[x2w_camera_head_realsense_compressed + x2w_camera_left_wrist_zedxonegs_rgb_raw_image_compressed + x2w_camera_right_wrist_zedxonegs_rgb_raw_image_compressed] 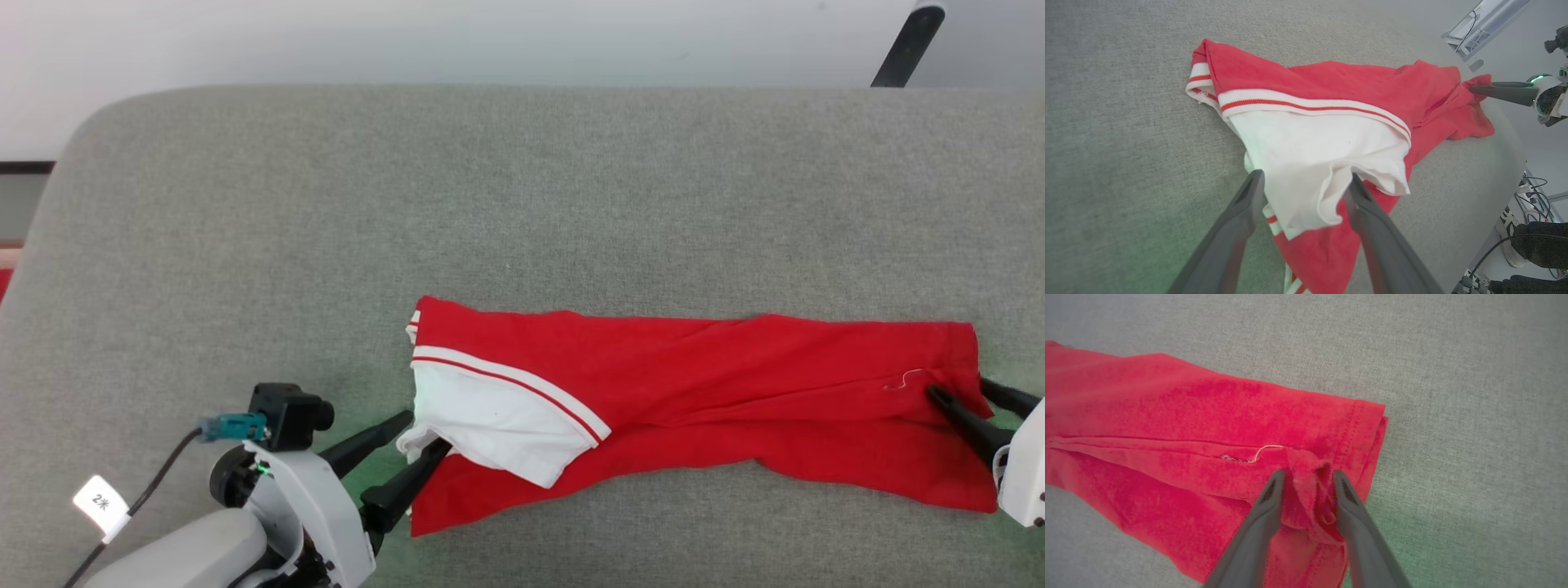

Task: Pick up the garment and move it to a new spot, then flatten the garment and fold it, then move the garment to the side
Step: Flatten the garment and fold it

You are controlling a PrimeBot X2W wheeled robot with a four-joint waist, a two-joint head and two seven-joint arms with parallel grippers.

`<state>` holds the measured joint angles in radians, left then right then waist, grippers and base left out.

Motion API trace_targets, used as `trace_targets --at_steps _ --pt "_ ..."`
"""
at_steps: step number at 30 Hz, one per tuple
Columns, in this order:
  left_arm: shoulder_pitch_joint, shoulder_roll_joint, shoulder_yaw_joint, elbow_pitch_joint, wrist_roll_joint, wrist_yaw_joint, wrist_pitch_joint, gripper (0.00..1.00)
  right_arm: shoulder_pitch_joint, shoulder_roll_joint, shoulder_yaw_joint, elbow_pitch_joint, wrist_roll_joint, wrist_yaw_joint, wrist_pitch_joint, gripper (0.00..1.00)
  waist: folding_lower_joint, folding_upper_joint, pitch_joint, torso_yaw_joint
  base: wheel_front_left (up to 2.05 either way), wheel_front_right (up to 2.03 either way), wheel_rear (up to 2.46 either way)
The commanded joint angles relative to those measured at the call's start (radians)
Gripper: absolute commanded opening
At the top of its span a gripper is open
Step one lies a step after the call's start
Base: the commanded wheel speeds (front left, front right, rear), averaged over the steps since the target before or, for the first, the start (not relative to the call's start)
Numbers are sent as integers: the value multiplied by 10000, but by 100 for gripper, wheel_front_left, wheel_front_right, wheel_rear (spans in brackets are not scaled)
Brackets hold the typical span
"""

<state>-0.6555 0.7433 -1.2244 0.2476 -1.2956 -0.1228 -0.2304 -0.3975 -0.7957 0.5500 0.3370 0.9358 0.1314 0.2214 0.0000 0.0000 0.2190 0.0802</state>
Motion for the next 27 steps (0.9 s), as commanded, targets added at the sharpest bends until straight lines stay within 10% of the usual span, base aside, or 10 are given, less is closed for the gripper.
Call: trace_targets --at_steps 1,16,27 --pt "45 -3 48 26 84 -16 -84 100 147 37 -104 13 74 -17 -41 100 0 0 -137 41 0 0 0" --pt "1403 -222 1943 -493 364 1051 -343 100 712 256 -976 577 797 -17 682 100 0 0 -1108 514 0 0 0" --pt "4198 -2034 6349 -943 3370 1578 -336 100 1069 44 -1988 1626 1497 -17 2082 100 0 0 -1084 1763 0 0 0"
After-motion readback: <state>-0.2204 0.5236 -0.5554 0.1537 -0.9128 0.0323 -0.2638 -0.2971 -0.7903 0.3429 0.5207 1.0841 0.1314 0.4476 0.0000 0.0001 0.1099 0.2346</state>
